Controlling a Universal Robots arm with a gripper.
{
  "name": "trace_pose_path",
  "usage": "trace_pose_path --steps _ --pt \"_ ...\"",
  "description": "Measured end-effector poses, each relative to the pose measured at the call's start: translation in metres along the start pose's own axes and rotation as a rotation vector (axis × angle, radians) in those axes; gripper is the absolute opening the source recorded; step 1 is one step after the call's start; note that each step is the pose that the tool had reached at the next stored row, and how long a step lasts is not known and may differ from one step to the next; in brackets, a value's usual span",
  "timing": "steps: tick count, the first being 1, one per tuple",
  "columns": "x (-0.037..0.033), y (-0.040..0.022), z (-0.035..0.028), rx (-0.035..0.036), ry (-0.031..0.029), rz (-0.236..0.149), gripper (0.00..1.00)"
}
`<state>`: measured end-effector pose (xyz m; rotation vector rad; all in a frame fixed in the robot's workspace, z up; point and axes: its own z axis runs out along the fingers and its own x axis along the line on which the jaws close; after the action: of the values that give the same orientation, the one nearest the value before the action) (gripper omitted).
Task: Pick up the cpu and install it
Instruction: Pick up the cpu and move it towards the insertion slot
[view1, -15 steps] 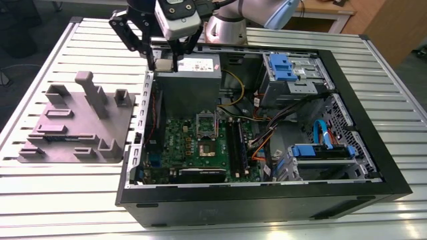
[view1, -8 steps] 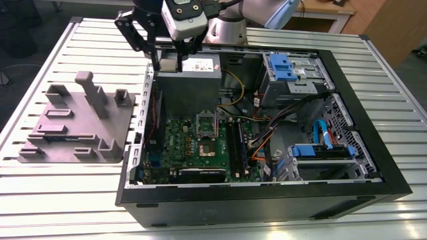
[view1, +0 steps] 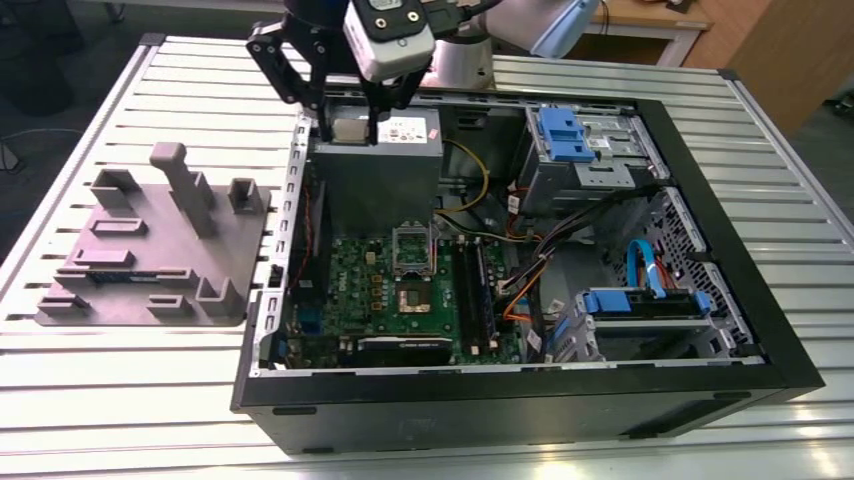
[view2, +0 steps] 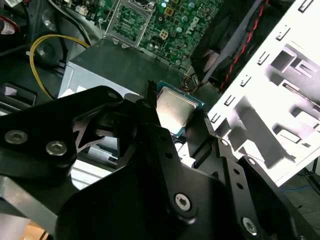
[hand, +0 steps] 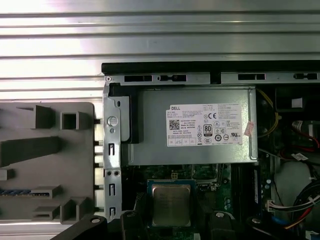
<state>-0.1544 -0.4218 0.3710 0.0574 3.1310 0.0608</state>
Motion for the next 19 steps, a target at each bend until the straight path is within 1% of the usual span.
trace_pose_path --steps 12,19 --pt "-0.0195 0.0007 0.0002 -0.0001 0.0000 0.000 0.47" --pt "-0.0330 0.0012 0.0004 -0.0001 0.0000 0.000 0.47"
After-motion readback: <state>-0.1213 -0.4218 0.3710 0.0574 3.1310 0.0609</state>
